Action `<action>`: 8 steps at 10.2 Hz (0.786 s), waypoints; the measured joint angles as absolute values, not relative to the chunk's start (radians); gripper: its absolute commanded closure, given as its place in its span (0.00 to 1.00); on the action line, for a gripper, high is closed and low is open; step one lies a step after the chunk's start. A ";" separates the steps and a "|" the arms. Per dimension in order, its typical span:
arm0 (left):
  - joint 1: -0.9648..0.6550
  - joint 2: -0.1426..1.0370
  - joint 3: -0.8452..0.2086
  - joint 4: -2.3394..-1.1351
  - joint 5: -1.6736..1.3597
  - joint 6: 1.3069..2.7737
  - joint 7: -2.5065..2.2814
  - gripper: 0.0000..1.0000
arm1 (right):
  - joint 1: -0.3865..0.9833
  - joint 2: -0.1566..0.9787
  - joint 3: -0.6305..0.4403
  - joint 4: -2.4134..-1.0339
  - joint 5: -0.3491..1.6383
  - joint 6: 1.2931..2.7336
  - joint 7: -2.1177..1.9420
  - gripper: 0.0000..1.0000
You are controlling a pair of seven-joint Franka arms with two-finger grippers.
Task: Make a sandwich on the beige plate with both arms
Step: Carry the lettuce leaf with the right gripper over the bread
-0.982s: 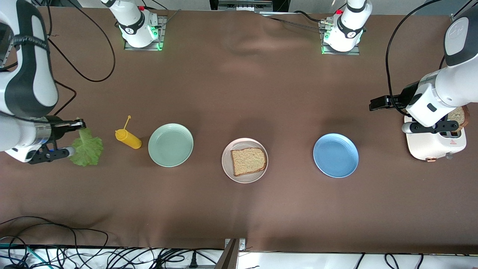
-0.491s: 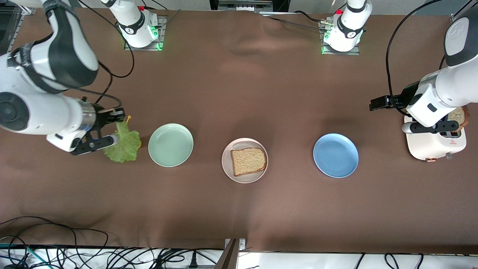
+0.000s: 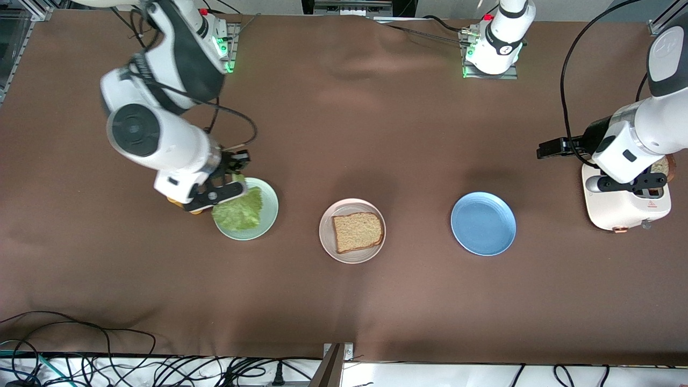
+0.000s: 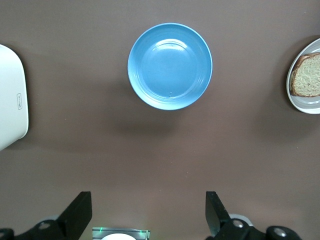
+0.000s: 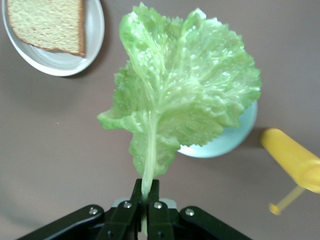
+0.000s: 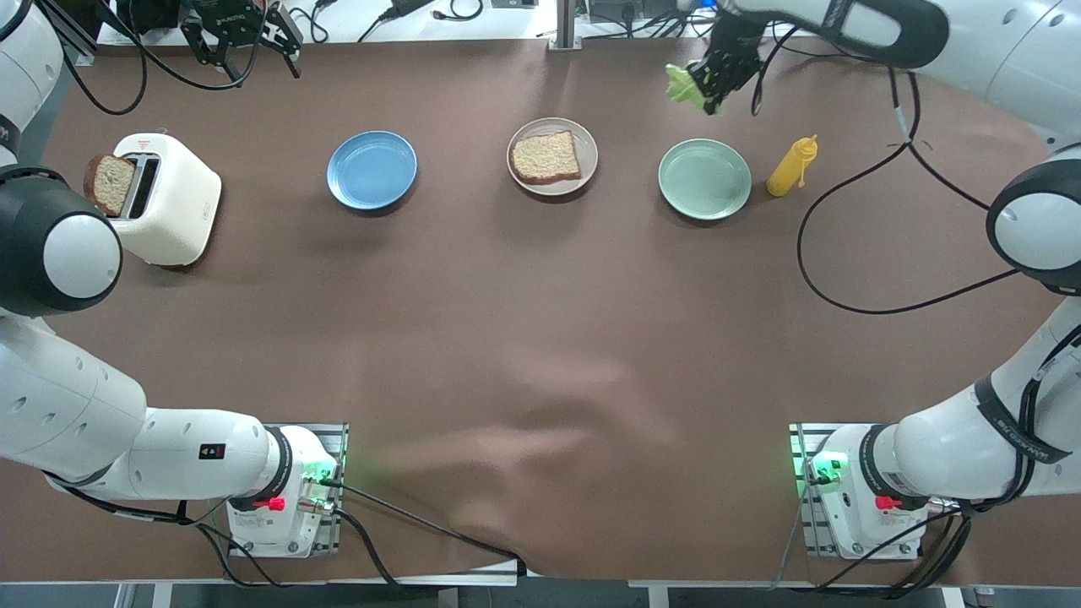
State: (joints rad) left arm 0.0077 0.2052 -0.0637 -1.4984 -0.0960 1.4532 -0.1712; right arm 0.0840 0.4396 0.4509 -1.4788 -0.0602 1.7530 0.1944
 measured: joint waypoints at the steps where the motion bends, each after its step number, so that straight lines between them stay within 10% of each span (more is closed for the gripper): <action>1: 0.008 0.205 -0.065 -1.498 -0.096 1.453 -0.171 0.00 | 0.123 0.426 0.453 -1.541 -0.060 1.844 0.239 1.00; 8: 0.008 0.205 -0.066 -1.498 -0.096 1.453 -0.171 0.00 | 0.372 0.509 0.337 -1.673 -0.062 2.444 0.436 1.00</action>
